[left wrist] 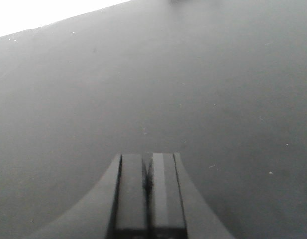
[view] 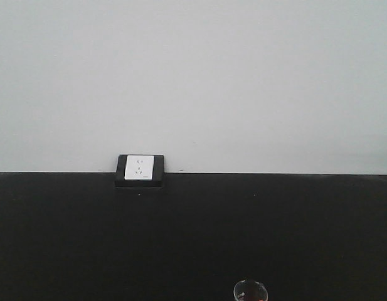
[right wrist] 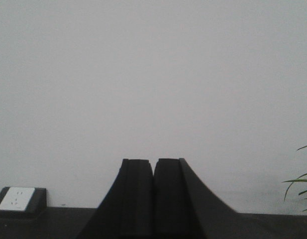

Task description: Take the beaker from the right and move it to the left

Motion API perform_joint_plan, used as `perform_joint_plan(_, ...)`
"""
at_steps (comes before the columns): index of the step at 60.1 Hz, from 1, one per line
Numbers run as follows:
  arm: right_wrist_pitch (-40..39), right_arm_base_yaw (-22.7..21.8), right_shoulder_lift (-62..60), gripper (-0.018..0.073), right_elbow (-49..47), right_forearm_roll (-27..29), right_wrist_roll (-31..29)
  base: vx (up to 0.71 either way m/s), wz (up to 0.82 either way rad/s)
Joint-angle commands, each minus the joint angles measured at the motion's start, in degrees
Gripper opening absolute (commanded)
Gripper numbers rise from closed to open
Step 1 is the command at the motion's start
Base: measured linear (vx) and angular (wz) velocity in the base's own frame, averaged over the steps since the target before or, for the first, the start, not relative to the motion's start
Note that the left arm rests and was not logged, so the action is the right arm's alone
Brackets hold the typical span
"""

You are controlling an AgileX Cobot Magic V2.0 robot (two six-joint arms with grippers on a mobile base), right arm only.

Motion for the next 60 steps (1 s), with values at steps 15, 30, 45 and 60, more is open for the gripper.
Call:
perform_joint_plan(15,-2.51,-0.21,22.51,0.0013,-10.15,-0.68,-0.53,0.0,0.0)
perform_joint_plan(30,-2.66,-0.21,27.75,0.0232,-10.15,-1.27,-0.53,0.0,0.0)
perform_joint_plan(45,-5.4,-0.21,32.25,0.0662,-10.09,-1.02,-0.53,0.0,0.0)
perform_joint_plan(60,-7.23,-0.21,35.97,0.0721,-10.09,-0.08,0.71,0.0,0.0)
